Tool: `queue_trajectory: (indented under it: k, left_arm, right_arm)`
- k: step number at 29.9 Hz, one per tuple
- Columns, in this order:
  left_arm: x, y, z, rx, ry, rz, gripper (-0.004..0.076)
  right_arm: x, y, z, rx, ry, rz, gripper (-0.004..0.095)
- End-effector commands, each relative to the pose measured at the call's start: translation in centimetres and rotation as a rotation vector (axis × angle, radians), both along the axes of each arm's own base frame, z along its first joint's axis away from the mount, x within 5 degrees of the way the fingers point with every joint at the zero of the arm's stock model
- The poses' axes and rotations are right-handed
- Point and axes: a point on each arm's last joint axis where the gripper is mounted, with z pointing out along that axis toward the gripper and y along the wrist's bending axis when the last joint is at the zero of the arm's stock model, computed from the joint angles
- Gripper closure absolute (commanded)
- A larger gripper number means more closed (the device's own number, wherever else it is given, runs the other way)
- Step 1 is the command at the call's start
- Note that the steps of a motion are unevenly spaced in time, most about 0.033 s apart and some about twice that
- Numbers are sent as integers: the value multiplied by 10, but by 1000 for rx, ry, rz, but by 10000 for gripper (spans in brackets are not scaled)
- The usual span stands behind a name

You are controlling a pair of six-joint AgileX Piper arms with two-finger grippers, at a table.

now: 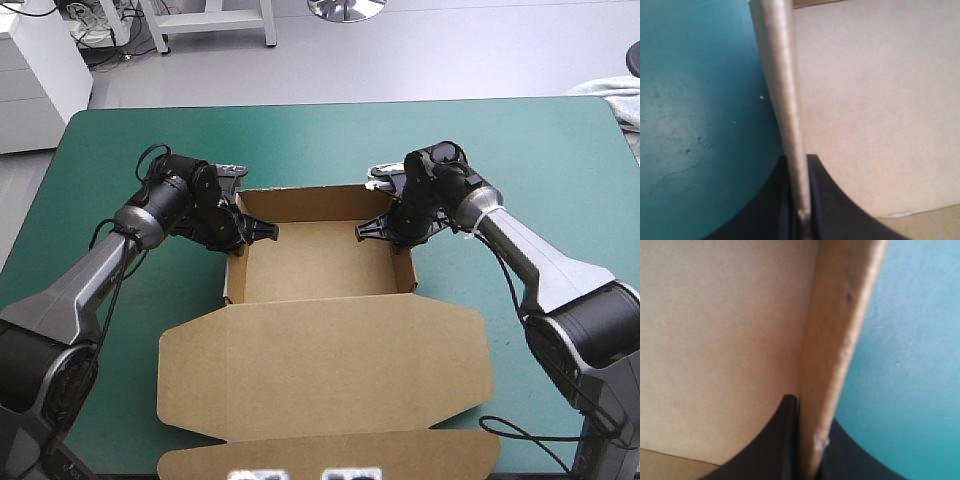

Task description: Fold the box

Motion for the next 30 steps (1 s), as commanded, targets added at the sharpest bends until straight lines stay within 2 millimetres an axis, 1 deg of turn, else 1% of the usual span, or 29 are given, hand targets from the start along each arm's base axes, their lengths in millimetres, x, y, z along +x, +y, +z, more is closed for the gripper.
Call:
queue_trajectory:
  k: [1, 5, 11, 13, 16, 18, 19, 21, 22, 23, 26, 28, 30]
  left_arm:
    - [2, -19, 21, -169, -101, -6, 734]
    - [6, -22, 11, -166, -69, -3, 734]
    - [7, -22, 9, -158, -70, -17, 733]
    - [7, -22, 9, -159, -72, -16, 731]
    - [7, -22, 9, -157, -69, -17, 704]
    - [6, -22, 9, -155, -65, -18, 662]
    - [6, -22, 9, -155, -64, -18, 624]
    - [6, -22, 9, -154, -61, -18, 559]
    - [6, -22, 9, -153, -60, -19, 503]
    - [6, -22, 9, -153, -58, -19, 464]
    - [6, -22, 9, -152, -59, -19, 317]
    - [7, -20, 9, -147, -63, -18, 247]
    - [7, -20, 9, -140, -68, -19, 224]
  right_arm:
    - [-13, 17, 31, 152, -53, 60, 912]
    - [-11, 18, 31, 151, -72, 59, 911]
    - [-8, 16, 27, 120, -79, 63, 898]
    - [-8, 15, 26, 100, -83, 67, 843]
    - [-8, 11, 25, 48, -82, 76, 697]
    - [-8, 8, 24, 22, -82, 78, 604]
    - [-8, 8, 24, 20, -82, 55, 548]
    - [-7, 7, 25, 27, -82, 5, 477]
    - [-6, 7, 25, 30, -81, -21, 450]
    - [-6, 7, 25, 27, -83, -20, 433]
    - [-6, 5, 24, 1, -88, -17, 432]
    - [-6, 5, 24, 1, -88, -17, 432]
    - [-6, 5, 24, 1, -88, -14, 432]
